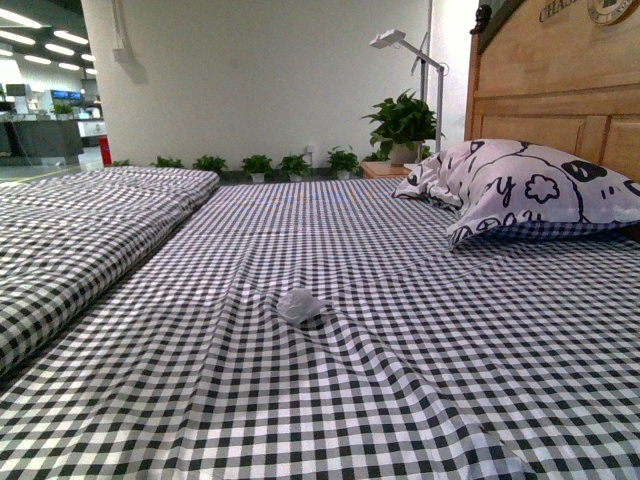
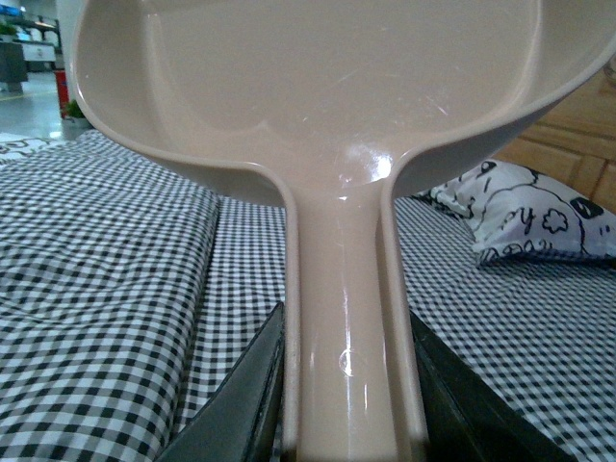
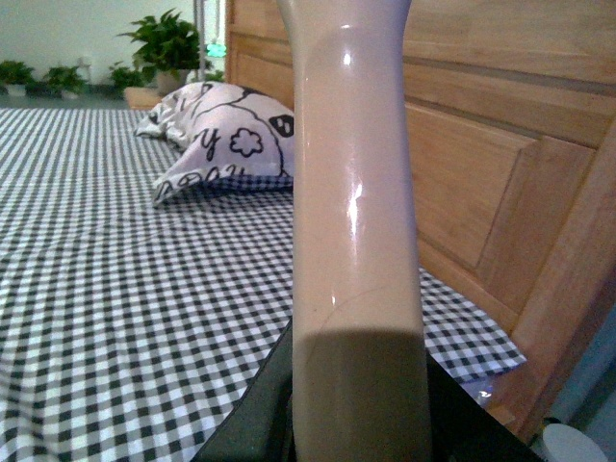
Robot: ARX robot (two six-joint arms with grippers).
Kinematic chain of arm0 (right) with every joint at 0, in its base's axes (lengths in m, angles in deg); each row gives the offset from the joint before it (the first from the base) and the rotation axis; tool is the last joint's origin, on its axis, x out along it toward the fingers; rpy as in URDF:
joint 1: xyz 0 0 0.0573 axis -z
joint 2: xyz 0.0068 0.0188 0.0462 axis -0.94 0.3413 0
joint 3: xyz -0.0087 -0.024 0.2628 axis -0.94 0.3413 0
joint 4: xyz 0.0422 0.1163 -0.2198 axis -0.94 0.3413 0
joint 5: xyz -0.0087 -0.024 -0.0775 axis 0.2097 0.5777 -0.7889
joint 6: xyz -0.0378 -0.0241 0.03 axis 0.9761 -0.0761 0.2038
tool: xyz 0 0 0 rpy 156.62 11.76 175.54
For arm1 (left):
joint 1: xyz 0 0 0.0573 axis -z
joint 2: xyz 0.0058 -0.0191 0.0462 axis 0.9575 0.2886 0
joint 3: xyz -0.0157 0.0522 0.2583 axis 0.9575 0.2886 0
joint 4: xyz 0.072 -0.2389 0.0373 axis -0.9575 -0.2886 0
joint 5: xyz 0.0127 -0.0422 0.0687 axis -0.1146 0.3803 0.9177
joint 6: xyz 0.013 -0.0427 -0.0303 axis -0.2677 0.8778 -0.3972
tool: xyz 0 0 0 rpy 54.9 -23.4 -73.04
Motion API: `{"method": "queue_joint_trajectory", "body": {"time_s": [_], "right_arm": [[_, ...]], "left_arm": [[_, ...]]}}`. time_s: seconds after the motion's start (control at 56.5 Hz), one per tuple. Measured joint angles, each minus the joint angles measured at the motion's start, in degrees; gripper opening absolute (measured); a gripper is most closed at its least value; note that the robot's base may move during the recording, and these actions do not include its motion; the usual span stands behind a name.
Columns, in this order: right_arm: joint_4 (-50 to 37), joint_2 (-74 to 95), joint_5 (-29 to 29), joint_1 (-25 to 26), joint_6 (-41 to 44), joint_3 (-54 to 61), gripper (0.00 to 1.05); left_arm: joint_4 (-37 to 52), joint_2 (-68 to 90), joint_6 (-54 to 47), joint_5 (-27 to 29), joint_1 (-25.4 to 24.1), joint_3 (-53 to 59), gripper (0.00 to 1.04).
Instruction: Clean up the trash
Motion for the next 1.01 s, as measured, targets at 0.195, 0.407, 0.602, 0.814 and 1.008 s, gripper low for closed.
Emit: {"method": "queue_joint_trajectory", "body": {"time_s": [0.195,0.407,0.602,0.814,1.008], "right_arm": [[0.0,-0.8,-0.5,0.1,-0.2,0.0,0.19],[0.0,-0.7,-0.4,0.1,-0.2,0.0,0.19],[0.0,-0.7,-0.4,0.1,-0.2,0.0,0.19],[0.0,-0.7,-0.4,0.1,-0.2,0.0,0.19],[0.0,-0.7,-0.4,0.1,-0.2,0.0,0.19]], "left_arm": [[-6.1,1.6,0.4,0.6,0.2,-2.1,0.28],[-14.2,15.1,-6.2,-7.5,-9.4,-8.2,0.28],[-7.5,32.0,-22.1,-17.8,-15.7,-14.6,0.28],[-13.1,56.7,-48.0,-23.0,-18.6,-27.8,0.28],[-14.4,66.2,-57.5,-26.2,-17.2,-33.4,0.28]]}}
